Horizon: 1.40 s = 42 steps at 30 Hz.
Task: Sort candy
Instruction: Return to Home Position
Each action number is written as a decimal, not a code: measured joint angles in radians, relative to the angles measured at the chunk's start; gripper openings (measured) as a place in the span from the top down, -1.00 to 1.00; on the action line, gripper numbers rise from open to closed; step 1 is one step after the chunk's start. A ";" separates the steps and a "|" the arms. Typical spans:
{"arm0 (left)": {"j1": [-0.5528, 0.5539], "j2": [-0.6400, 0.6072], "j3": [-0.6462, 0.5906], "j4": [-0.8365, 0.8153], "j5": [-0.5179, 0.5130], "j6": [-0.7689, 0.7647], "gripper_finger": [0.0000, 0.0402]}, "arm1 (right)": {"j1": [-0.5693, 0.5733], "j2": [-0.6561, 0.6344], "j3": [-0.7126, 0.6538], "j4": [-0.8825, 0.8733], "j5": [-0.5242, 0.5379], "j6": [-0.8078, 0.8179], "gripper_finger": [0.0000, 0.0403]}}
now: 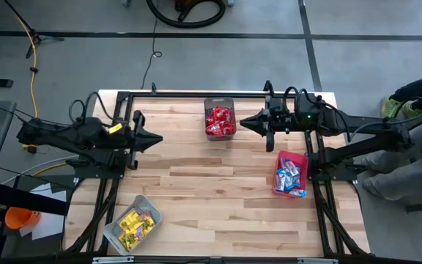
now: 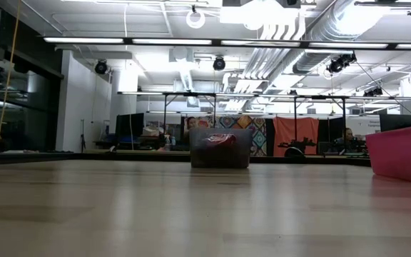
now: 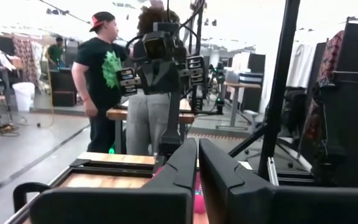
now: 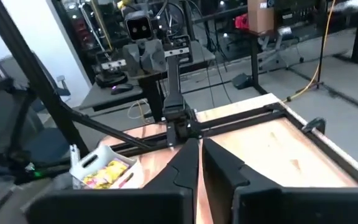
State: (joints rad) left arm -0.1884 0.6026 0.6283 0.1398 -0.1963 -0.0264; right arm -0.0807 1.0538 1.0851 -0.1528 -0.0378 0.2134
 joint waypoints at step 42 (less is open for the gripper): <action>0.110 -0.559 -0.617 0.173 0.010 -0.207 1.00 | 0.030 -0.179 -0.063 -0.171 -0.143 0.095 1.00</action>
State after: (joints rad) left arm -0.0779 0.0437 0.0113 0.3125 -0.1862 -0.2330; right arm -0.0505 0.8752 1.0224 -0.3239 -0.1804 0.3088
